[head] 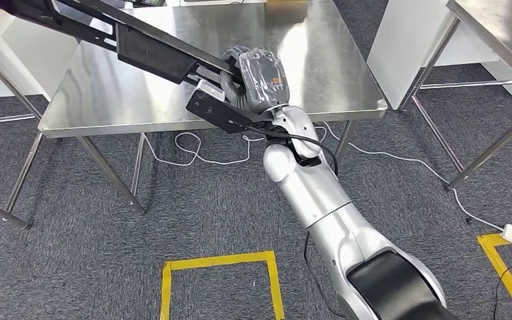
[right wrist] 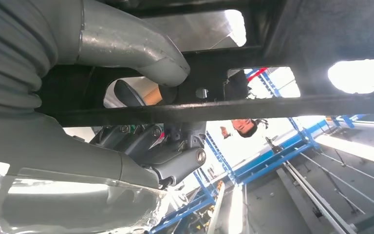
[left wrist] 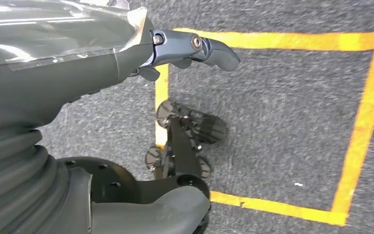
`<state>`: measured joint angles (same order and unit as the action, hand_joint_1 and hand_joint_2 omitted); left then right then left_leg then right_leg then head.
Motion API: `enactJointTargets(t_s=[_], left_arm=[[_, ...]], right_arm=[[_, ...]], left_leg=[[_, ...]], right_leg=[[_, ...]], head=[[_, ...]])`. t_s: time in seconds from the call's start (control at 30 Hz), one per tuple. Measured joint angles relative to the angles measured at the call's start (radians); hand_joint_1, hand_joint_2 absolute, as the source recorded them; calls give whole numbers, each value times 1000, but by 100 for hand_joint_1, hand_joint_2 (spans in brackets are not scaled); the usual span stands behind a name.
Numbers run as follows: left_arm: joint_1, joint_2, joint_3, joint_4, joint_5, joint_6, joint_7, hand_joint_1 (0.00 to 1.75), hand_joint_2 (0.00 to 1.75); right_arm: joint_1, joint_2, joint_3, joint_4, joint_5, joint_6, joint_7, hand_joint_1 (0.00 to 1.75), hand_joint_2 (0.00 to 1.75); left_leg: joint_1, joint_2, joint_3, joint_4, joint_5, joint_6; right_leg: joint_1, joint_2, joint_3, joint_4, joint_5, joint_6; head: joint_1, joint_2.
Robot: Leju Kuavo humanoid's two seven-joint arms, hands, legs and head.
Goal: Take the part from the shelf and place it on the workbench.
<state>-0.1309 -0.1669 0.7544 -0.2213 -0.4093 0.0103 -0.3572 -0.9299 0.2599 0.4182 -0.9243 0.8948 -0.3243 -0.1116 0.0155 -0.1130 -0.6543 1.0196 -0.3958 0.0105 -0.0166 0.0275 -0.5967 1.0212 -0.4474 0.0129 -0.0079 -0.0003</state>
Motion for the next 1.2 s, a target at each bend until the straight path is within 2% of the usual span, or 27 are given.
enactJointTargets(t_s=[0.07,0.1,0.13,0.17,0.2,0.23,0.27,0.33,0.37,0.4,0.43,0.47,0.5,0.53,0.57,0.63,0.67,0.7,0.73,0.77,0.83,0.87,0.9,1.0,1.2], left_arm=[[1,1,1,0,0,0,0,0,175],[0,1,1,0,0,0,-1,0,175],[0,1,1,0,0,0,-1,0,175],[-1,1,2,0,0,0,-1,0,175],[-1,1,2,0,0,0,-1,0,175],[0,1,2,0,0,0,-1,0,175],[0,2,2,0,0,0,-1,0,175],[-2,2,2,0,1,0,-2,0,175],[-3,2,2,0,1,0,-2,0,175],[-4,3,2,0,1,0,-2,0,175],[-6,3,2,0,2,0,-2,0,175],[-6,3,2,0,3,0,-2,0,175],[-6,3,2,0,4,0,-2,0,175],[-7,2,2,0,5,0,-2,0,175],[-8,2,2,0,7,0,-2,0,175],[-10,2,2,0,8,0,-2,0,175],[-11,2,3,0,9,0,-2,0,175],[-11,2,3,0,9,0,-2,0,175],[-10,2,3,0,10,0,-2,0,175],[-10,1,3,0,11,0,-2,0,175],[-10,1,4,0,15,1,-2,0,175],[-10,1,4,0,17,3,-2,0,175],[-10,1,5,0,19,7,-1,0,175],[-5,2,6,0,17,19,-3,0,175],[-3,5,7,0,3,29,-20,0,175]], right_arm=[[-2,5,1,0,0,0,0,175,175],[-3,6,1,0,0,0,0,175,175],[-4,6,1,1,0,0,-1,175,175],[-3,6,1,2,0,1,-1,175,175],[-3,6,1,3,0,1,-1,175,175],[-2,6,2,4,1,1,-1,175,175],[-3,6,2,5,1,1,-1,175,175],[-5,6,2,6,2,1,-1,175,175],[-8,5,2,7,2,1,-1,175,175],[-12,5,2,8,2,1,-2,175,175],[-16,5,2,10,3,1,-3,175,175],[-20,5,2,12,3,1,-5,175,175],[-22,6,3,14,3,1,-8,175,175],[-25,7,3,17,2,0,-12,175,175],[-28,7,4,20,2,-2,-16,175,175],[-30,5,6,29,-1,-9,-26,175,175],[-28,2,6,35,-5,-13,-32,175,175],[-26,0,6,40,-9,-18,-39,175,175],[-23,-2,6,44,-14,-23,-45,175,175],[-22,-3,6,47,-17,-27,-49,175,175],[-25,-6,7,50,-11,-35,-51,175,175],[-28,-9,8,51,-7,-38,-50,175,175],[-30,-12,8,52,-3,-40,-49,175,175],[-29,-34,6,51,-3,-39,-44,175,175],[14,-101,-34,20,-10,-40,-27,175,175]], left_leg=[[1,46,-23,49,-31,-12],[1,75,-49,104,-60,-17],[3,92,-82,170,-91,-22],[6,100,-113,231,-114,-26],[9,103,-133,268,-122,-29],[10,107,-134,265,-110,-31],[12,113,-114,225,-84,-31],[9,148,-39,90,-26,-28],[6,162,-11,39,-11,-23],[2,170,4,11,-7,-17],[-2,167,6,4,-10,-11],[-4,154,5,3,-10,-4],[-3,145,7,-1,-8,2],[-2,136,10,-5,-5,9],[0,127,12,-9,-2,17],[2,109,14,-11,1,26],[1,99,13,-11,1,29],[1,89,14,-11,0,29],[1,80,14,-10,0,30],[2,72,14,-9,-1,29],[2,60,14,-4,-4,24],[0,56,13,-1,-6,20],[-1,53,11,1,-8,17],[-1,53,9,3,-10,18],[2,58,14,-5,-7,16]], right_leg=[[-5,-16,6,-7,3,-17],[-4,-26,8,-9,3,-24],[-3,-35,9,-9,1,-29],[-1,-45,10,-9,0,-31],[0,-56,10,-9,-1,-32],[1,-66,10,-9,-2,-33],[1,-76,11,-8,-4,-32],[5,-92,16,-8,-9,-26],[9,-99,18,-8,-13,-22],[13,-106,20,-8,-16,-17],[16,-114,22,-8,-18,-12],[18,-123,25,-9,-21,-7],[18,-124,24,-6,-25,-2],[17,-112,21,6,-33,2],[16,-92,7,36,-49,3],[11,-47,-51,157,-99,-2],[9,-38,-86,225,-122,-3],[7,-34,-112,271,-133,0],[6,-33,-123,280,-127,7],[5,-32,-113,246,-105,17],[0,-29,-58,109,-42,34],[-1,-27,-32,50,-19,34],[-2,-26,-16,14,-5,31],[1,-23,-8,0,3,19],[6,-18,-8,0,4,12]], head=[[-5,0],[-8,0],[-11,0],[-11,0],[-11,0],[-11,0],[-11,0],[-11,0],[-10,0],[-8,0],[-6,0],[-4,0],[-3,0],[-2,0],[-2,0],[0,0],[1,0],[2,0],[2,0],[2,0],[2,0],[1,0],[0,0],[-2,0],[-2,0]])
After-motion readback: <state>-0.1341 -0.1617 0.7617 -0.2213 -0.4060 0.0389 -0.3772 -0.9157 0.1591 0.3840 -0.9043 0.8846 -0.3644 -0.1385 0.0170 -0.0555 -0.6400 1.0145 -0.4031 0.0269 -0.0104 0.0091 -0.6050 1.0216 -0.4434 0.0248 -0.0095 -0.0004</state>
